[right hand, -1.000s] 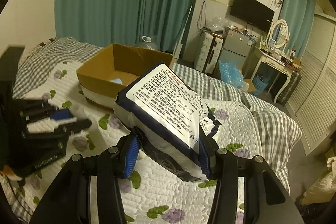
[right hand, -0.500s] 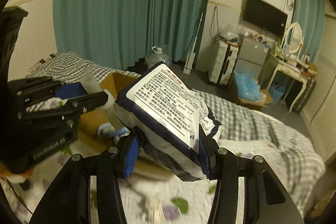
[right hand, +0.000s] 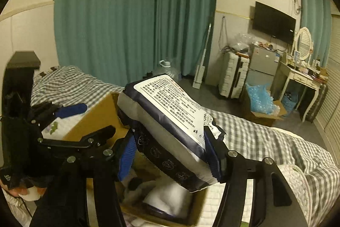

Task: Organize soft objects
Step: 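Lower the pad bag and cotton piece into the box and open both grippers, then grasp a white cloth piece with the left gripper while the right grasps a lace cloth, then drop both cloth pieces into the box by opening both grippers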

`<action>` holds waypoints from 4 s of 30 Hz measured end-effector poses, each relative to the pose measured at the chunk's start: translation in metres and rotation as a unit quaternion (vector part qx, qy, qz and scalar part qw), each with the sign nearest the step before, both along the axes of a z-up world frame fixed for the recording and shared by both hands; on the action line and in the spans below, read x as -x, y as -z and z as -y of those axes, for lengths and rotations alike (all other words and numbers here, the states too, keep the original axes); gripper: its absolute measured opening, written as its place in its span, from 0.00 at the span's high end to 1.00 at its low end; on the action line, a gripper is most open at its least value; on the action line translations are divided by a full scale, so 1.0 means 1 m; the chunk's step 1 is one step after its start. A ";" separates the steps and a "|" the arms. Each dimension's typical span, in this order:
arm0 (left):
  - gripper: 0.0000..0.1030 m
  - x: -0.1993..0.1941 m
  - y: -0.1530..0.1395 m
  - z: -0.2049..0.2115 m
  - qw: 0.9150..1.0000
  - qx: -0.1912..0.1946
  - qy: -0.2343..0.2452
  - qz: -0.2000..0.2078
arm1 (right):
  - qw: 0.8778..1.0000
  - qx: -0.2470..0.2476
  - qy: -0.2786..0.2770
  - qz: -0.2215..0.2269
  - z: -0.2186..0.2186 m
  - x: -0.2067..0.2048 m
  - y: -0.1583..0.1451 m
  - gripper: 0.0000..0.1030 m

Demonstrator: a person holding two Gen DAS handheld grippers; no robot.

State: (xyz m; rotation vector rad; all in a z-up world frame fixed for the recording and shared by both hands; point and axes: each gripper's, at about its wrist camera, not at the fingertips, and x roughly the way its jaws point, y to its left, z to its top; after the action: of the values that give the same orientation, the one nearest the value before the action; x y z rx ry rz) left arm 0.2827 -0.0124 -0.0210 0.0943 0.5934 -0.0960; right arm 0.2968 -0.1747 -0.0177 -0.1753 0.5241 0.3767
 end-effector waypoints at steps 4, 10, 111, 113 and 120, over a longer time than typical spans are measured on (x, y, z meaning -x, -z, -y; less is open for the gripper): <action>0.19 0.015 -0.013 -0.006 1.000 -0.016 -0.010 0.017 | 1.000 -0.009 0.007 -0.008 -0.004 0.006 -0.005 0.18; 0.18 0.050 -0.052 -0.017 0.999 -0.024 -0.015 0.030 | 0.999 -0.025 0.023 0.009 0.010 0.046 -0.057 0.12; 0.71 0.149 0.089 0.082 0.982 0.045 0.088 -0.158 | 0.989 0.017 0.075 -0.123 0.123 0.121 0.084 0.73; 0.71 0.152 0.074 0.078 0.984 0.054 0.089 -0.143 | 0.991 0.025 0.075 -0.112 0.118 0.130 0.075 0.73; 0.71 0.170 0.002 0.057 0.993 0.051 0.088 -0.066 | 0.995 0.022 0.060 -0.079 0.100 0.154 0.025 0.73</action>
State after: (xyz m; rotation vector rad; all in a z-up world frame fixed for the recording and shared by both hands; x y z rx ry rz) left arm 0.1129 -0.0694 -0.0232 0.0419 0.7102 -0.3045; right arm 0.1433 -0.2745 -0.0430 -0.1565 0.6960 0.2622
